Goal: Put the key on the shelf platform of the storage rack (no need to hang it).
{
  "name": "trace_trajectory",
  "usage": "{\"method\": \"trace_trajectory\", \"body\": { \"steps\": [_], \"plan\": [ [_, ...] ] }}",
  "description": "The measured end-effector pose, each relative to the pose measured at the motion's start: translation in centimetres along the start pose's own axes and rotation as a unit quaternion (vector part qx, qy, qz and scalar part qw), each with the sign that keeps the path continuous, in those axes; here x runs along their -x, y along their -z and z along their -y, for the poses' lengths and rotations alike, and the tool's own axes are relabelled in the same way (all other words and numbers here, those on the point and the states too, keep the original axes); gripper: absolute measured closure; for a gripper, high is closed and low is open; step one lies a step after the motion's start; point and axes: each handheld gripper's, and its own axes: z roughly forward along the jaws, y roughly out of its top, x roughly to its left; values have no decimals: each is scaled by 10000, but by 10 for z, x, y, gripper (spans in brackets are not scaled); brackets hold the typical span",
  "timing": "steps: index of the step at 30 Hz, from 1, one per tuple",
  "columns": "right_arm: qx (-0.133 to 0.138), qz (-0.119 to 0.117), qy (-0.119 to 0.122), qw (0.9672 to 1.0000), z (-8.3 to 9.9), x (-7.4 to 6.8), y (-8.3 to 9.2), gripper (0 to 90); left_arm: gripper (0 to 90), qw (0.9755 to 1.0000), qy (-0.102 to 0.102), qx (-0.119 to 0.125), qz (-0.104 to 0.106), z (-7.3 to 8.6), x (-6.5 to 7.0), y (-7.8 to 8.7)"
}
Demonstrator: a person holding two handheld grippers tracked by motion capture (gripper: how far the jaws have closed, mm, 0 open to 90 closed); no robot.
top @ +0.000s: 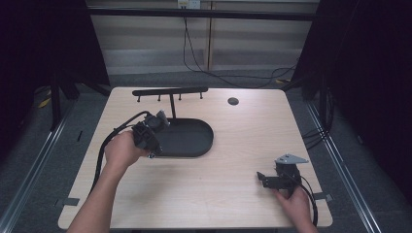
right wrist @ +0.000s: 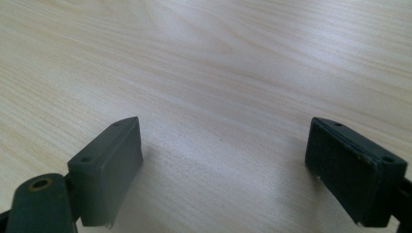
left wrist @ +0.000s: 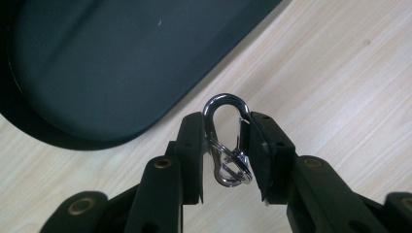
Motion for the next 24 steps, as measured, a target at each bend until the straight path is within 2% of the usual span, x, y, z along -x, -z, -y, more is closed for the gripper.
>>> {"method": "trace_trajectory", "body": {
  "steps": [24],
  "plan": [
    [0, 1, -1, 10000, 0, 0, 0, 128, 678, 9999, 144, 17, -22, -28, -13, -3]
  ]
}}
